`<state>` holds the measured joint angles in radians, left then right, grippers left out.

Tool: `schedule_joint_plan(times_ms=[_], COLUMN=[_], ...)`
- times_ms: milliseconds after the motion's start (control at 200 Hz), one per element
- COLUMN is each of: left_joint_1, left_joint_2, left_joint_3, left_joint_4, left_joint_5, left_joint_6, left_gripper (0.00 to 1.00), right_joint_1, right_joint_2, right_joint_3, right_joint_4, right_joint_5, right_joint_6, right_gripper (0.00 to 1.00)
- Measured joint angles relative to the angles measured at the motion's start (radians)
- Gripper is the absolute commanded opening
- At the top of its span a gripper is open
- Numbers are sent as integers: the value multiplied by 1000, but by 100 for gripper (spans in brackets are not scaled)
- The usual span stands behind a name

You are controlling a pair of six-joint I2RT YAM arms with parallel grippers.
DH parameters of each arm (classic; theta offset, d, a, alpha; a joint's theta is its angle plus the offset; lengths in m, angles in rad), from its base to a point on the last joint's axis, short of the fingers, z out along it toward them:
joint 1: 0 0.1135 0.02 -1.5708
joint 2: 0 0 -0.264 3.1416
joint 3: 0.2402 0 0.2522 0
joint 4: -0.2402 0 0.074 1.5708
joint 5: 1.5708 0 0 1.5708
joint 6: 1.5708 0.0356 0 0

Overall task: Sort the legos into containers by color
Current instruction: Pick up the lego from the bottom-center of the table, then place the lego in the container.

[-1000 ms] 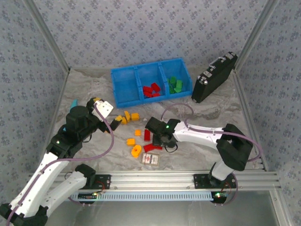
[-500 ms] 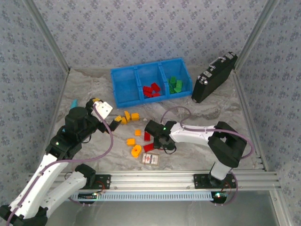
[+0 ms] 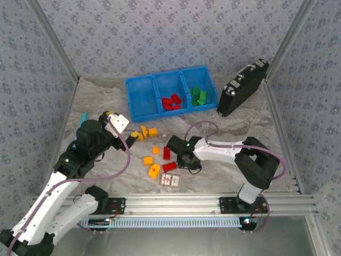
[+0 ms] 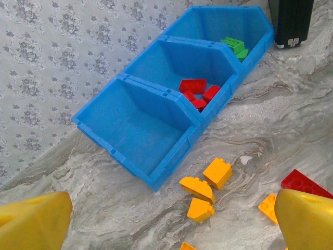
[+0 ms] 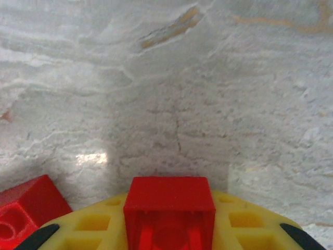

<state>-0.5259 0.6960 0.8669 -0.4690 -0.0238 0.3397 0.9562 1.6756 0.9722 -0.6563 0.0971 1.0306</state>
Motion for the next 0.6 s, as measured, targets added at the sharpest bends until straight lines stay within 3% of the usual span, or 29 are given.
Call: schedule_joint_plan(times_ms=[195,420,600], left_joint_1=[0,0,0], left_joint_2=[10,18,42], left_joint_3=[0,0,0], left_joint_4=[0,0,2], left_joint_5=[-23,-58,-95], left_joint_6=[10,38,76], left_gripper=[100,100,100], right_joint_1=[-101,-230,-301], right_joint_2=[5,111,318], right_joint_3=[134,518,840], right_joint_4=[-84,-119,-125], right_joint_5=[15,48,61], right_joint_6=[-134,-376,-549], right_gripper=[26,25,25])
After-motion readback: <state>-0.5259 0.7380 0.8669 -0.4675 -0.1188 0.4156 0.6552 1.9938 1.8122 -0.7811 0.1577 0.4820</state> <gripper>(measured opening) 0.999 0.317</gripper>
